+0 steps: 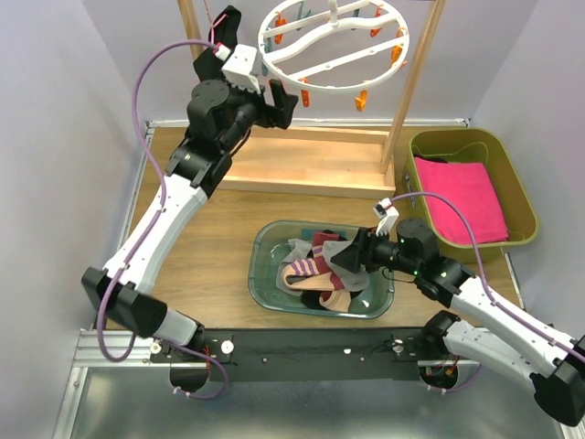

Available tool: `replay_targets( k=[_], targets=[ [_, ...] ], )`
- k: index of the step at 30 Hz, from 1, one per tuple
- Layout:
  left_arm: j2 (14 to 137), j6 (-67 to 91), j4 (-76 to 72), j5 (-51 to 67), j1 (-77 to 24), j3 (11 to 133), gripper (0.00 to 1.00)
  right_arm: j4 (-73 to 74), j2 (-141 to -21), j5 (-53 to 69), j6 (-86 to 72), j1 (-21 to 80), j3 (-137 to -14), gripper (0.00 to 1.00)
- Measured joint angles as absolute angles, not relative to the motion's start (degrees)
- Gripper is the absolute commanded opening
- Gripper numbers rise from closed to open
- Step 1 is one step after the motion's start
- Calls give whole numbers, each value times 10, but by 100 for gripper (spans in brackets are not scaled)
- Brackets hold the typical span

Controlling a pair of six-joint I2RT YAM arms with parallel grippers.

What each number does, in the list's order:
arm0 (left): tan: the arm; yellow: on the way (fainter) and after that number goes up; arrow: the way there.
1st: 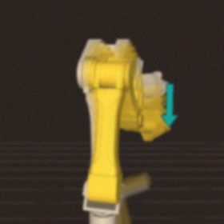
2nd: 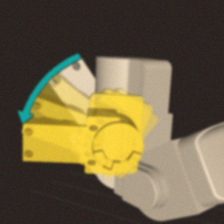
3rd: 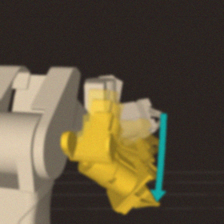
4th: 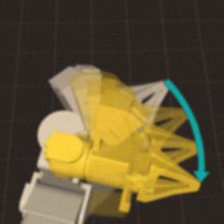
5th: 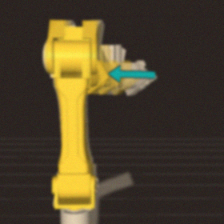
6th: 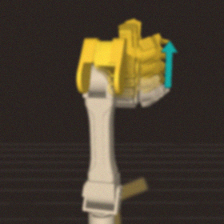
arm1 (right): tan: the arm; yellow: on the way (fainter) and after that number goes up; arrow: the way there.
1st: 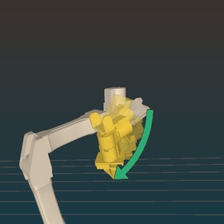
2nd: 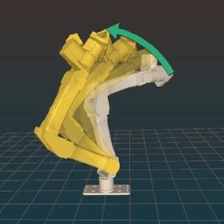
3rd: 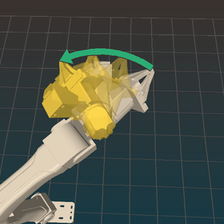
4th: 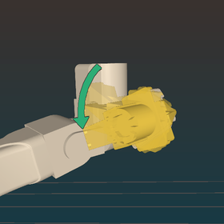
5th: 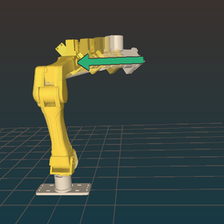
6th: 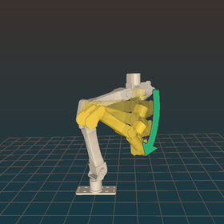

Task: Remove the socks clipped to the hanger

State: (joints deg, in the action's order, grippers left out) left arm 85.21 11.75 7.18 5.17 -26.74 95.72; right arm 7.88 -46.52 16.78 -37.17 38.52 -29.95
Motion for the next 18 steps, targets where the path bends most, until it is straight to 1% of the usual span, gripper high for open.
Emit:
replay_targets(
  k=[2, 3, 4, 8, 12, 15, 18],
  targets=[
    [827, 117, 74, 36, -268, 934, 89, 91, -466, 161, -369, 385, -303, 88],
    [805, 118, 77, 27, -268, 912, 89, 98, -466, 156, -366, 385, -307, 95],
    [791, 118, 77, 21, -268, 896, 89, 104, -465, 148, -367, 385, -310, 100],
    [738, 125, 74, 16, -276, 826, 89, 142, -463, 97, -375, 385, -330, 100],
    [677, 140, 65, 20, -320, 740, 88, 176, -459, 42, -388, 385, -344, 100],
    [639, 160, 44, 37, -347, 683, 88, 184, -447, 6, -398, 385, -345, 100],
    [581, 202, -11, 67, -368, 591, 88, 183, -437, -8, -405, 385, -345, 100]
  ],
)
